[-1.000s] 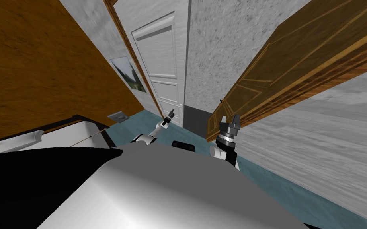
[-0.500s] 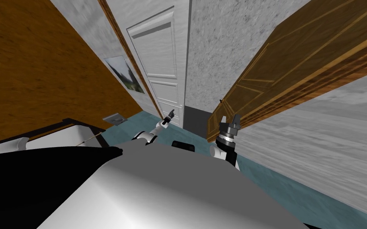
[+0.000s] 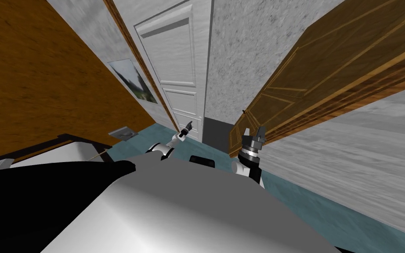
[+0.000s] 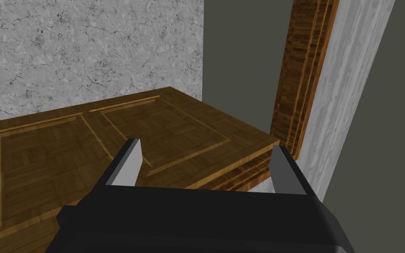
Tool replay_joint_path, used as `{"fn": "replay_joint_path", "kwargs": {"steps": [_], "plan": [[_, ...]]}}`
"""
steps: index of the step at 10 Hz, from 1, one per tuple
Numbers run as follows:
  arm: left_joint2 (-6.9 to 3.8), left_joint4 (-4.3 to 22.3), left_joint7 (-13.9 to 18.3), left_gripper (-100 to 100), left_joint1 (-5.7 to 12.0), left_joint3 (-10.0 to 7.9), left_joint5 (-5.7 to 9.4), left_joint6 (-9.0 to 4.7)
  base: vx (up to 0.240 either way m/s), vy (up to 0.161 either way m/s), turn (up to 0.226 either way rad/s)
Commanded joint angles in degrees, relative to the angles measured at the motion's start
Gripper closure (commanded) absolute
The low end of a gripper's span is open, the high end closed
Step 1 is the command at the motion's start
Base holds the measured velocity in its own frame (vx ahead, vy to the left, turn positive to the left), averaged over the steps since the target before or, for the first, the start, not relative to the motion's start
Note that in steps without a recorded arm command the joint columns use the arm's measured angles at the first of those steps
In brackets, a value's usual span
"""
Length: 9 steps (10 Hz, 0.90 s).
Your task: Push the door open
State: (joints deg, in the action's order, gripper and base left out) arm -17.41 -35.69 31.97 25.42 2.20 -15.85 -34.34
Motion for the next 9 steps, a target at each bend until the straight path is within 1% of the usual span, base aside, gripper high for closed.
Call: {"fn": "replay_joint_path", "kwargs": {"steps": [1, 5, 8, 9], "plan": [[0.16, 0.1, -0.3, -100, 0.08, -0.21, 0.17, 0.15, 0.119, -0.02, -0.035], [0.55, 0.4, -1.2, -100, 0.3, -0.75, 0.59, 0.52, 0.192, -0.016, -0.032], [0.9, 0.7, -1.9, -100, 0.48, -1.21, 0.95, 0.84, 0.202, -0.04, -0.037], [0.83, 0.7, -1.7, -100, 0.47, -1.11, 0.87, 0.73, 0.095, -0.013, -0.005]]}}
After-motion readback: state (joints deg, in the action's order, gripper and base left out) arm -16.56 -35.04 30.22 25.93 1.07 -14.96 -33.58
